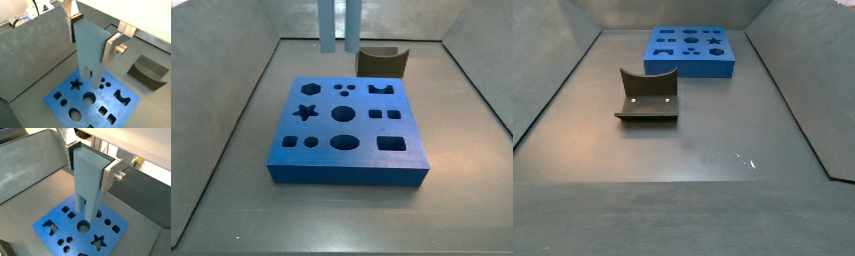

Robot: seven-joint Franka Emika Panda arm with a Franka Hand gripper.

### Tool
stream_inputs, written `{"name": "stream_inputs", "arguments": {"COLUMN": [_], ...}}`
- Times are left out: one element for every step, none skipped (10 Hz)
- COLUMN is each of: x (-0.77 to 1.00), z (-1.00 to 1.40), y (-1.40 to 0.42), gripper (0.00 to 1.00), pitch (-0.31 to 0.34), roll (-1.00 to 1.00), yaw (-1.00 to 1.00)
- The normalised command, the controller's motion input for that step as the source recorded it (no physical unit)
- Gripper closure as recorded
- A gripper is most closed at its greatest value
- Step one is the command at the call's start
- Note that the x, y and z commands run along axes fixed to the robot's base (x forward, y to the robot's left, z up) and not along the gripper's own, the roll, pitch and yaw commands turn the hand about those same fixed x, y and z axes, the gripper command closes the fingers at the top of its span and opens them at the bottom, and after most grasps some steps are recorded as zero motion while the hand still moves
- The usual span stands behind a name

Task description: Insert the square-circle object.

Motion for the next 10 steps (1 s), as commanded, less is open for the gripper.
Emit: {"name": "stream_inputs", "arguments": {"x": [-0.13,-0.2,-0.19,-0.32,-0.36,-0.27,-0.23,-0.28,-0.12,0.0], "z": [-0.05,-0.78,-1.0,-1.0,-1.0,-1.0,-0.97,-0.86,-0.65,-0.42], "y": [-0.03,-0.43,-0.63,-0.86,-0.9,-0.79,-0.44,-0.25,-0.09,0.0], "gripper": [1.0,1.0,1.0,1.0,1.0,1.0,1.0,1.0,1.0,1.0], "pitch": [-0.04,-0.076,-0.024,0.0,0.0,0.0,0.0,0.0,0.0,0.024], "roll": [0.0,-0.04,0.0,0.08,0.09,0.11,0.07,0.01,-0.06,-0.01], "yaw": [0.0,0.0,0.0,0.0,0.0,0.0,0.0,0.0,0.0,0.0]}}
